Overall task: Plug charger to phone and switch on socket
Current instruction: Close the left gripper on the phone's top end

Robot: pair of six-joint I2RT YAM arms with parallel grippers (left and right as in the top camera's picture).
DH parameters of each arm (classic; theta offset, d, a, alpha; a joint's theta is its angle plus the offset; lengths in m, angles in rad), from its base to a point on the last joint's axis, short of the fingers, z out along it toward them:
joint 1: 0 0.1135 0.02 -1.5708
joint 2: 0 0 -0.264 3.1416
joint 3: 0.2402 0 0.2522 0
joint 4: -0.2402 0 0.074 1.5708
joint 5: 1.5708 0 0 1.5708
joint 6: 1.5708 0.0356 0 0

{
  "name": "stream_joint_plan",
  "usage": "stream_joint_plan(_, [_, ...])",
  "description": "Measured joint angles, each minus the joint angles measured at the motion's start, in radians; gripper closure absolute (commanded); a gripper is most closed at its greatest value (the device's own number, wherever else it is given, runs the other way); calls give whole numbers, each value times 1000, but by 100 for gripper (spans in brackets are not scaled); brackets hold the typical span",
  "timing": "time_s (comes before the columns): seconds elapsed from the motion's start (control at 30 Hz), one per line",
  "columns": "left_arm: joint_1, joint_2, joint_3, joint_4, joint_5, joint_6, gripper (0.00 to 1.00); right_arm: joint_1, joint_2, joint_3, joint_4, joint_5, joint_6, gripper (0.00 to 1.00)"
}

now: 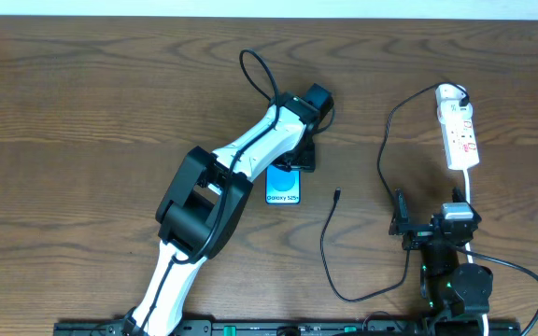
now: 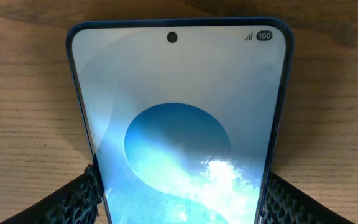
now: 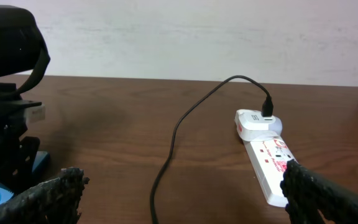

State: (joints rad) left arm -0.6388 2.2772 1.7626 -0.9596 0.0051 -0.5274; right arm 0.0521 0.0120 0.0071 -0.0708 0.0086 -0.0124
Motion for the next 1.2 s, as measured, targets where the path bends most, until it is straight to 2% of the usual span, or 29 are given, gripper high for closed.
stream_joint_plan(0.4, [1, 0, -1, 49, 0, -8, 23, 0, 0, 0, 0, 0, 0, 1])
stream_joint_plan(0.57, [3, 0, -4, 64, 21, -18, 0, 0, 0, 0, 0, 0, 0, 1])
stream_joint_plan(0.6, [3, 0, -4, 67, 30, -19, 2, 0, 0, 0, 0, 0, 0, 1])
stream_joint_plan(1.2, [5, 0, -4, 45, 63, -19, 2, 0, 0, 0, 0, 0, 0, 1])
